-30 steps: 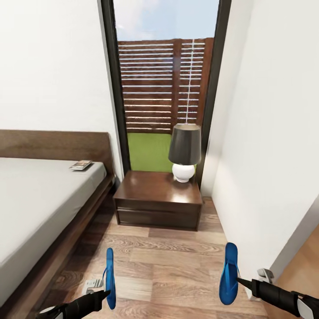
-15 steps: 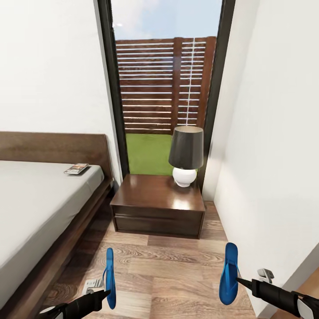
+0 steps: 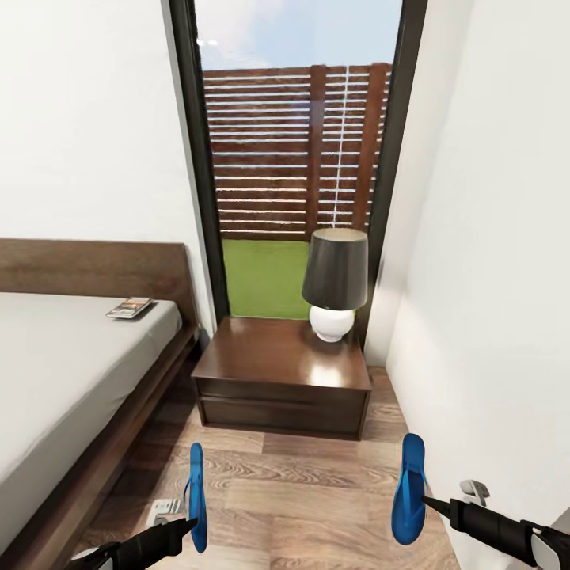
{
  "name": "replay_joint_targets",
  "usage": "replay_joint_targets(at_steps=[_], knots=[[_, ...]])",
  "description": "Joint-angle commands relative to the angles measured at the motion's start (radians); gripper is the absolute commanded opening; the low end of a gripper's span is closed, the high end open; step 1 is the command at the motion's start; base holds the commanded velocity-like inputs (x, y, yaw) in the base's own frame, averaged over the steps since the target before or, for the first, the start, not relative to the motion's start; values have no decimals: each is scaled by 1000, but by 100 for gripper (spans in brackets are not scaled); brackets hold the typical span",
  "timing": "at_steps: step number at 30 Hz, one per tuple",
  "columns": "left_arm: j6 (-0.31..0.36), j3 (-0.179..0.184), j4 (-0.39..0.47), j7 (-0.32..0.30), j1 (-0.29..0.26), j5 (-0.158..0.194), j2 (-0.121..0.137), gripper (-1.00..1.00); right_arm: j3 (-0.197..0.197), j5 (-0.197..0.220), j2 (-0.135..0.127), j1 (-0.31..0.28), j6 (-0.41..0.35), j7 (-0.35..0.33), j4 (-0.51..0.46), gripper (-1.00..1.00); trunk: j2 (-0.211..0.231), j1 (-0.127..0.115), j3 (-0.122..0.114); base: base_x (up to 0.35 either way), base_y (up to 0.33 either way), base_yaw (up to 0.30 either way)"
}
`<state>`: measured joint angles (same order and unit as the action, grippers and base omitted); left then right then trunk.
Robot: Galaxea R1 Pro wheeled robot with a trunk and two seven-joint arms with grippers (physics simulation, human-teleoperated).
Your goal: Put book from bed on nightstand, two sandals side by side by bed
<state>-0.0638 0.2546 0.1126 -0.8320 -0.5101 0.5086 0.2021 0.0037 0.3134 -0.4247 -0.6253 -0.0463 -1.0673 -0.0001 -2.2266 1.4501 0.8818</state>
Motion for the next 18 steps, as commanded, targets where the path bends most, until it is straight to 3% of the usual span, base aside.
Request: replay_joint_targets(at_steps=[1,7,18], knots=[[-7,8,-1,-1,-1,5,0,-100,-1,4,0,-1,-5,-3,1,-100,0,0,1,324,0,0],[-7,8,-1,-2,-1,6,1,-100,-1,4,0,-1,-5,-4,-1,-100,0,0,1,273,-9,73],[-8,9,-1,-3,-1,6,0,-100,-1,4,0,-1,-6,-5,-1,-100,0,0,1,23,-2,275]])
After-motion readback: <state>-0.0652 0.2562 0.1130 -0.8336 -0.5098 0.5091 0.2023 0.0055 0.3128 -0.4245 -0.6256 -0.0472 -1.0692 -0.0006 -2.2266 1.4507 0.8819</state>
